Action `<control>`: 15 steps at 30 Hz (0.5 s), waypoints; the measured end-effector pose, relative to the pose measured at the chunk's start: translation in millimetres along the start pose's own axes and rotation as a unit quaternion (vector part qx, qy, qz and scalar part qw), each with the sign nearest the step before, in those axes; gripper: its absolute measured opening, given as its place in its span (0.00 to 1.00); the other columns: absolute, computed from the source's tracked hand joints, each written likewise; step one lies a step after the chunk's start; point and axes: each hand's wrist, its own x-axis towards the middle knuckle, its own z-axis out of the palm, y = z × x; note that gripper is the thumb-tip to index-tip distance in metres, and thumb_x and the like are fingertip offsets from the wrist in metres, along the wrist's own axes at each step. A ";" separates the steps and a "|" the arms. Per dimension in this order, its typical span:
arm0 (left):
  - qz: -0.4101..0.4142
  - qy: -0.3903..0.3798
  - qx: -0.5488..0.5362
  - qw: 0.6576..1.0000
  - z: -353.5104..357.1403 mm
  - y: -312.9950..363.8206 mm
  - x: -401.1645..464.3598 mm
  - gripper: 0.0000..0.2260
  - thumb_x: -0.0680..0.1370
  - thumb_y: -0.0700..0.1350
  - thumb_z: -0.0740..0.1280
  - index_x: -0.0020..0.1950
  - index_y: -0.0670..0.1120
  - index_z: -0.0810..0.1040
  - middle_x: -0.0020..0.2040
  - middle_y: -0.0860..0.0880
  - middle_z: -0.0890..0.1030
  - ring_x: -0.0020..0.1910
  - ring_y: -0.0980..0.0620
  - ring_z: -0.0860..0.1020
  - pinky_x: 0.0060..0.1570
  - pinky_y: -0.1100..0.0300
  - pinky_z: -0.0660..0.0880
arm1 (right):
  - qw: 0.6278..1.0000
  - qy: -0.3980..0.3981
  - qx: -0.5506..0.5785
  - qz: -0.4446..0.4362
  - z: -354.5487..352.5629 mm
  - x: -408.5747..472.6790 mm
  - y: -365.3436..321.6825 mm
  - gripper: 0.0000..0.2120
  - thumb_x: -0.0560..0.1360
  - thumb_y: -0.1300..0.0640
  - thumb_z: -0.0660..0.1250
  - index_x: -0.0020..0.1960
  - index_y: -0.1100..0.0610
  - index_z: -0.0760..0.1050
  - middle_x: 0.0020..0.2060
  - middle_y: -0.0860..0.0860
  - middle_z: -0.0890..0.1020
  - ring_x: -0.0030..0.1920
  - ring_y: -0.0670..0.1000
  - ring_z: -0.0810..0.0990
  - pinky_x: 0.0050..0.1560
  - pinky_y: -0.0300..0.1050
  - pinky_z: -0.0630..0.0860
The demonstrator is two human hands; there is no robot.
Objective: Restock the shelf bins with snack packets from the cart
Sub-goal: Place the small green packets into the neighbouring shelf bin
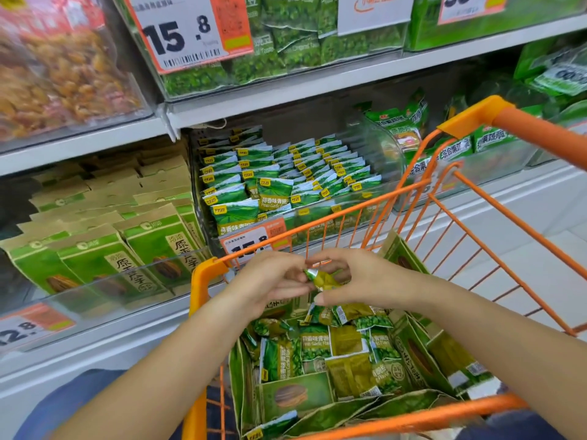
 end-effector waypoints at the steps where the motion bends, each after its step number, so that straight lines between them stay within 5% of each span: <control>1: -0.005 -0.009 -0.041 0.999 -1.3 1.2 -2.7 0.06 0.77 0.36 0.66 0.53 0.36 0.78 0.30 0.46 0.79 0.37 0.47 0.84 0.41 0.59 0.82 | 1.000 0.028 0.003 -0.006 -1.4 0.2 -1.2 0.22 0.71 0.55 0.74 0.63 0.47 0.72 0.62 0.46 0.76 0.59 0.42 0.75 0.57 0.38 0.72; 4: 0.022 0.007 -0.047 0.999 -7.3 6.8 -8.5 0.06 0.79 0.41 0.65 0.52 0.40 0.79 0.31 0.48 0.76 0.35 0.50 0.83 0.39 0.58 0.82 | 0.996 0.080 0.044 0.025 -6.0 -3.5 -6.4 0.15 0.76 0.52 0.68 0.61 0.51 0.71 0.62 0.44 0.70 0.55 0.41 0.71 0.43 0.34 0.75; 6: 0.081 0.047 0.032 0.995 -12.0 11.5 -11.2 0.06 0.79 0.42 0.65 0.51 0.43 0.81 0.35 0.48 0.77 0.36 0.53 0.81 0.37 0.61 0.81 | 0.991 0.066 0.112 0.040 -8.0 -6.2 -8.7 0.08 0.77 0.49 0.66 0.54 0.49 0.74 0.57 0.44 0.74 0.57 0.45 0.73 0.48 0.42 0.80; 9: 0.124 0.038 0.122 0.984 -14.6 18.0 -15.8 0.05 0.79 0.44 0.66 0.48 0.47 0.82 0.46 0.49 0.82 0.45 0.54 0.80 0.40 0.66 0.78 | 0.978 0.054 0.200 0.032 -7.1 -8.3 -12.0 0.12 0.77 0.50 0.65 0.54 0.57 0.78 0.49 0.56 0.84 0.51 0.54 0.82 0.57 0.56 0.79; 15: 0.124 -0.036 0.201 0.971 -6.2 12.7 -19.3 0.12 0.73 0.49 0.73 0.53 0.45 0.80 0.40 0.52 0.83 0.35 0.62 0.79 0.36 0.66 0.77 | 0.959 0.095 0.266 0.016 -4.4 -12.7 -16.7 0.08 0.72 0.52 0.70 0.47 0.55 0.83 0.43 0.55 0.86 0.43 0.51 0.84 0.48 0.47 0.80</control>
